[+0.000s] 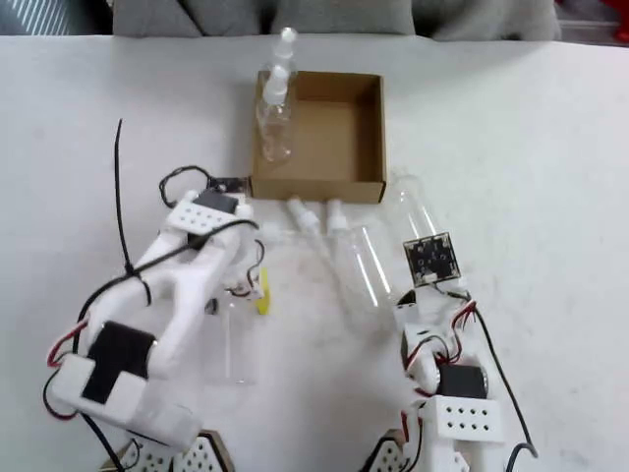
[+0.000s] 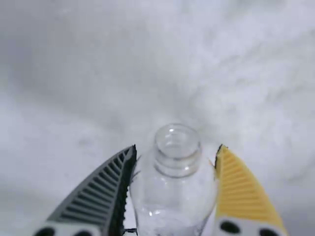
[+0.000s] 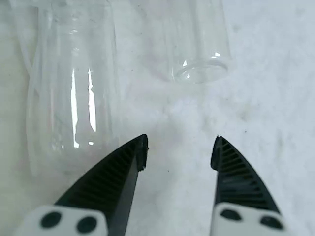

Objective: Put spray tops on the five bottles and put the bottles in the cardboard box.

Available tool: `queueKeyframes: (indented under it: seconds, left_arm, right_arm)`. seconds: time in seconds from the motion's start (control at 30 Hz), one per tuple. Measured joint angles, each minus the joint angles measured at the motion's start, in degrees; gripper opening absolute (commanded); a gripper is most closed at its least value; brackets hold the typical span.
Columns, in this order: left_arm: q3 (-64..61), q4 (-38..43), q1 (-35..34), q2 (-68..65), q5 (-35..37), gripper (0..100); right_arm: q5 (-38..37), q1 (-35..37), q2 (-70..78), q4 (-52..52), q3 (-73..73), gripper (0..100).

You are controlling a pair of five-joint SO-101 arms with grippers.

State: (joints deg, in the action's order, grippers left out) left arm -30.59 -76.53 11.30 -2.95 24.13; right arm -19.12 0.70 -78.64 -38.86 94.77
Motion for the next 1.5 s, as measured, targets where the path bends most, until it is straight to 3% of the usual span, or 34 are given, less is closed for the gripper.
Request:
queueKeyframes:
  seconds: [0.27,0.5,1.5]
  left_arm:
    - [-1.5,2.9,-0.1,8.2,-4.4,21]
    - [-1.5,12.5,-0.1,1.1,-5.1,38]
    - [-1.8,18.1,1.4,-1.6,-5.1,38]
  right_arm:
    - [0.0,0.0,0.0,0.0,0.0,18.7]
    - [0.0,0.0,0.0,0.0,0.0,18.7]
    - [0.0,0.0,0.0,0.0,0.0,18.7]
